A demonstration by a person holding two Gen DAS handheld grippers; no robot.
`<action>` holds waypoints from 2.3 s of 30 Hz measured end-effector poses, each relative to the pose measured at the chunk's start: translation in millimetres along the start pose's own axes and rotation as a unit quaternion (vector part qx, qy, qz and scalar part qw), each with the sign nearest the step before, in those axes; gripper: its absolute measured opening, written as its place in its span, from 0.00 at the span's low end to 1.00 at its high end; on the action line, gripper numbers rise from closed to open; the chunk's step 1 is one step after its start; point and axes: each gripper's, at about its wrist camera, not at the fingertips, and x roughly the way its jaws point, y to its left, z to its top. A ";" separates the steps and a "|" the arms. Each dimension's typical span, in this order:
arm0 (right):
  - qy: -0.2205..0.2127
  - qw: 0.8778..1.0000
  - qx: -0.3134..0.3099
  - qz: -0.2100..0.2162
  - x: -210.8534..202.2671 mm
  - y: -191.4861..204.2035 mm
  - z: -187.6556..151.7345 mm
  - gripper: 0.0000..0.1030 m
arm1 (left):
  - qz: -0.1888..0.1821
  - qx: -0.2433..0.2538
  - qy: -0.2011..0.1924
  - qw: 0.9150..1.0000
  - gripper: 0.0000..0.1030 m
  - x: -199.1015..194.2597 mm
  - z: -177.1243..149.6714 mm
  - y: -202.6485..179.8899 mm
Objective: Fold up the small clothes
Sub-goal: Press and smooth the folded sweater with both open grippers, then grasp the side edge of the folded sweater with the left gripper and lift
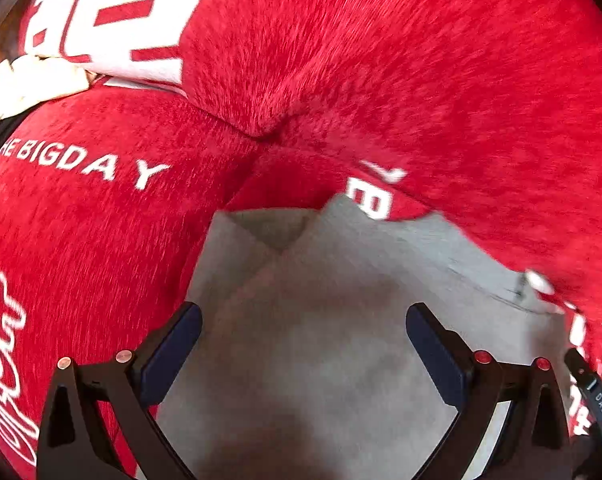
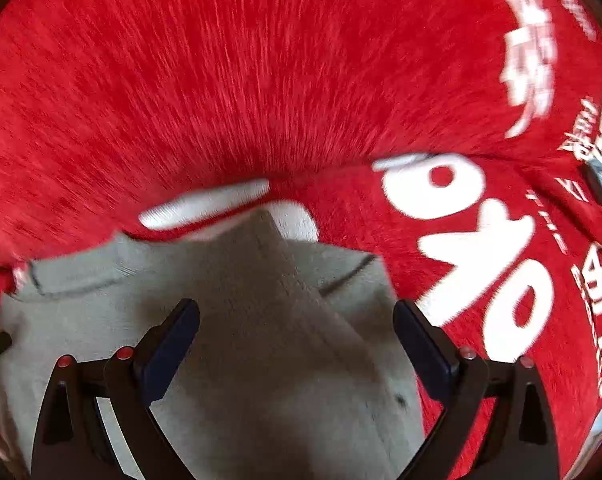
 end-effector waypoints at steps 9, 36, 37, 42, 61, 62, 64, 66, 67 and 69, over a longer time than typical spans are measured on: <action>-0.037 0.988 -0.145 0.035 -50.3 74.5 -68.6 0.95 | -0.003 0.068 -0.025 0.997 0.99 -29.1 -63.4 -28.1; -0.030 0.988 -0.147 0.039 -85.1 39.4 -122.4 0.96 | 0.029 0.109 -0.020 0.993 0.99 -43.2 -111.1 -4.0; -0.026 0.985 -0.165 0.039 -83.2 47.8 -129.7 0.96 | 0.023 0.100 -0.018 0.995 0.99 -40.1 -113.4 4.7; -0.016 0.986 -0.154 0.060 -69.0 30.3 -139.3 0.98 | -0.023 0.079 -0.018 0.996 0.99 -56.6 -118.7 40.1; -0.044 0.990 -0.122 0.047 -101.3 -14.6 -136.6 0.99 | -0.102 0.014 0.073 0.992 0.99 4.1 -52.9 52.8; -0.044 0.990 -0.128 0.047 -99.8 -10.5 -134.3 0.99 | -0.103 0.022 0.074 0.992 0.99 2.1 -51.7 48.9; -0.043 0.989 -0.131 0.050 -95.4 -2.7 -128.5 0.99 | -0.099 0.050 0.064 0.992 0.75 -5.7 -52.7 37.9; -0.038 0.989 -0.133 0.051 -86.1 10.6 -117.5 0.99 | -0.089 0.084 0.046 0.991 0.45 -19.5 -55.3 23.8; -0.038 0.989 -0.135 0.052 -82.2 18.4 -112.3 0.99 | -0.087 0.090 0.045 0.991 0.38 -20.1 -54.7 20.9; -0.037 0.987 -0.144 0.054 -72.8 38.9 -101.3 0.99 | -0.079 0.085 0.045 0.992 0.25 -24.3 -51.6 21.0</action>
